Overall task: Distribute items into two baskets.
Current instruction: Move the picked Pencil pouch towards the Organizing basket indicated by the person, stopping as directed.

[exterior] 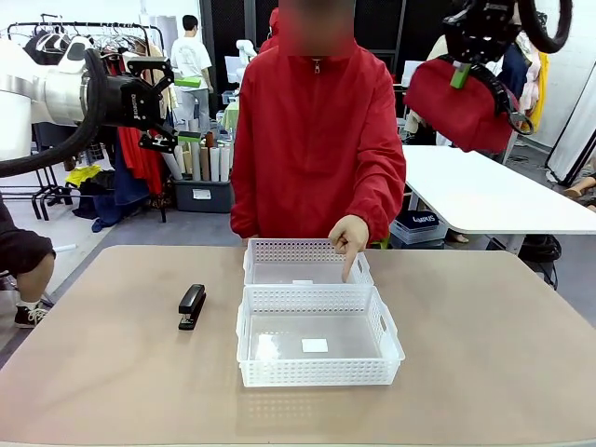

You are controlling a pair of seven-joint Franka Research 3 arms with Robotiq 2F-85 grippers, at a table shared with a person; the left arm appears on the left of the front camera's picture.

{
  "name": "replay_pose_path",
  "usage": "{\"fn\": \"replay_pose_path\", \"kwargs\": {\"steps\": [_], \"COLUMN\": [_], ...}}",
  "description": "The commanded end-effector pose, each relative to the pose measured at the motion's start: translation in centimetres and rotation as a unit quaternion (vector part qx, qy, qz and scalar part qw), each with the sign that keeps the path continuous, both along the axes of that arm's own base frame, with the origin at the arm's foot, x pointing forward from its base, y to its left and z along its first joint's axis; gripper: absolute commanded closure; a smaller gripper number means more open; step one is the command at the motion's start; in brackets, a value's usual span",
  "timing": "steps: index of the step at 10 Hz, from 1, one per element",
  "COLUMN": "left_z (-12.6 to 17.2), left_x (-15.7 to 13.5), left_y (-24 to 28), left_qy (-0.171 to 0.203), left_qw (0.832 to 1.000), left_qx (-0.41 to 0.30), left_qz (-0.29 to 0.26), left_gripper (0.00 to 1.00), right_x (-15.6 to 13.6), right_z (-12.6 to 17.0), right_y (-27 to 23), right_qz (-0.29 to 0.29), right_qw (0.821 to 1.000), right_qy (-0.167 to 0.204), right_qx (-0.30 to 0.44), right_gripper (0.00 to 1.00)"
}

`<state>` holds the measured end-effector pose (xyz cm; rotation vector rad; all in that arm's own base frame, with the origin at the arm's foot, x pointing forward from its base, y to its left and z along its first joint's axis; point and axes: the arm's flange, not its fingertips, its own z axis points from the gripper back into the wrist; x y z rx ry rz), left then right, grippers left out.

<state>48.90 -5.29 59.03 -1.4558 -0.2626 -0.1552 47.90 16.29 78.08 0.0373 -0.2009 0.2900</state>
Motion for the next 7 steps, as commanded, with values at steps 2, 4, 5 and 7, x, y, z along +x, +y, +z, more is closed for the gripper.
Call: {"fn": "replay_pose_path", "kwargs": {"steps": [2,4,5,7], "left_z": [0.3,0.3,0.3,0.3], "left_x": [-0.1,-0.1,-0.1,-0.1], "left_y": [0.0,0.0,0.0,0.0], "left_qy": [-0.002,-0.002,-0.002,-0.002], "left_qw": [1.0,1.0,1.0,1.0], "left_qx": [-0.001,-0.001,-0.001,-0.001], "left_qz": [-0.001,-0.001,-0.001,-0.001], "left_gripper": [0.0,0.0,0.0,0.0], "right_x": [0.1,0.4,0.4,0.2], "right_z": [-0.1,-1.1,-1.8,-3.4], "right_y": [3.5,5.9,7.5,10.3], "right_qz": [0.14,0.232,0.271,0.359], "right_qw": [0.988,0.968,0.957,0.925], "right_qy": [-0.032,-0.037,-0.039,-0.048], "right_qx": [-0.062,-0.083,-0.095,-0.114], "right_gripper": [1.0,1.0,1.0,1.0]}}
